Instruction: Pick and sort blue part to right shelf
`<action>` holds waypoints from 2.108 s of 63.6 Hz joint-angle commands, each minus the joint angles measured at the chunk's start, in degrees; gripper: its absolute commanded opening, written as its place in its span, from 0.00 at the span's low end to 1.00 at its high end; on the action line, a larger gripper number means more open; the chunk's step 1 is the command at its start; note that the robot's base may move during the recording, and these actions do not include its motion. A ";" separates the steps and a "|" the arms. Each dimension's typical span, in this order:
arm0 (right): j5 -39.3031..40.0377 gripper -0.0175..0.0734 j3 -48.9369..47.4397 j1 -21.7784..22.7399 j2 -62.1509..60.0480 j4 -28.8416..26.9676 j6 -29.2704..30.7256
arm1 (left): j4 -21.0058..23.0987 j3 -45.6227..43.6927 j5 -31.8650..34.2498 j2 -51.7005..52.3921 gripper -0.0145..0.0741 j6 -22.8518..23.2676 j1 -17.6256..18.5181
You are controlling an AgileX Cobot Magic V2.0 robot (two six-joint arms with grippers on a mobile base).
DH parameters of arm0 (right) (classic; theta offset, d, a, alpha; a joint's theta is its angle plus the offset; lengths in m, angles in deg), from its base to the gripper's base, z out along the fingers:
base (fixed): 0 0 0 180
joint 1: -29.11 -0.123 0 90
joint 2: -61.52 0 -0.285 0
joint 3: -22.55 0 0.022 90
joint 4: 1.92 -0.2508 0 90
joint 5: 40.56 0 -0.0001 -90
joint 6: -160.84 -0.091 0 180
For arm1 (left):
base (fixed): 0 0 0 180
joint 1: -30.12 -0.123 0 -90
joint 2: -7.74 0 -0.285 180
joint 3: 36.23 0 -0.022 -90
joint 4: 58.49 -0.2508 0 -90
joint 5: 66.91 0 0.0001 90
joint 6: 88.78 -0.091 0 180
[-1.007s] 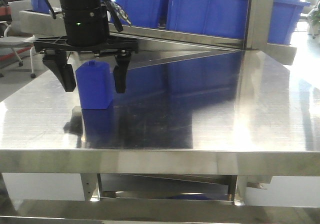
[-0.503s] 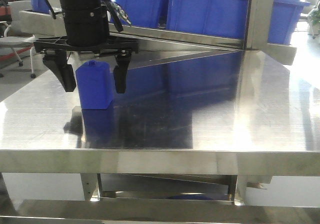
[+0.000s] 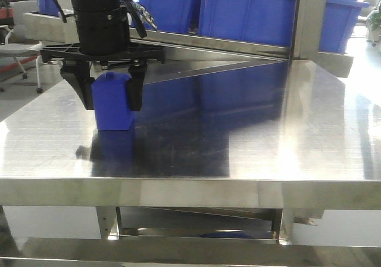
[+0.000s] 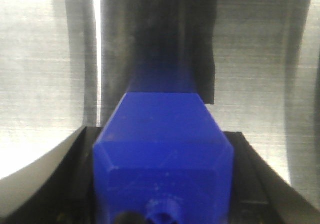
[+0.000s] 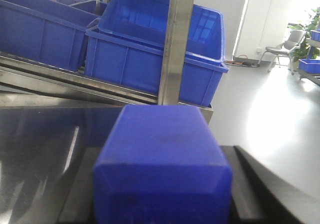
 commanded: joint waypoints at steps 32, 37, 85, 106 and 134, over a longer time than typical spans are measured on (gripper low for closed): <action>5.19 0.61 -1.58 0.38 0.44 0.46 0.21 | 1.14 -1.90 -2.21 5.62 0.65 0.66 0.06; 5.19 0.61 -1.58 0.38 0.44 0.46 0.21 | 1.14 -1.90 -2.21 5.62 0.65 0.66 0.06; 5.19 0.61 -1.58 0.38 0.44 0.46 0.21 | 12.85 8.66 3.52 23.35 0.65 -32.84 -3.71; 5.19 0.61 -1.58 0.38 0.44 0.46 0.21 | 15.05 33.44 31.15 38.99 0.65 -36.72 -7.76; 5.19 0.61 -1.58 0.38 0.44 0.46 0.21 | 24.97 68.74 63.79 65.09 0.65 -36.72 -14.76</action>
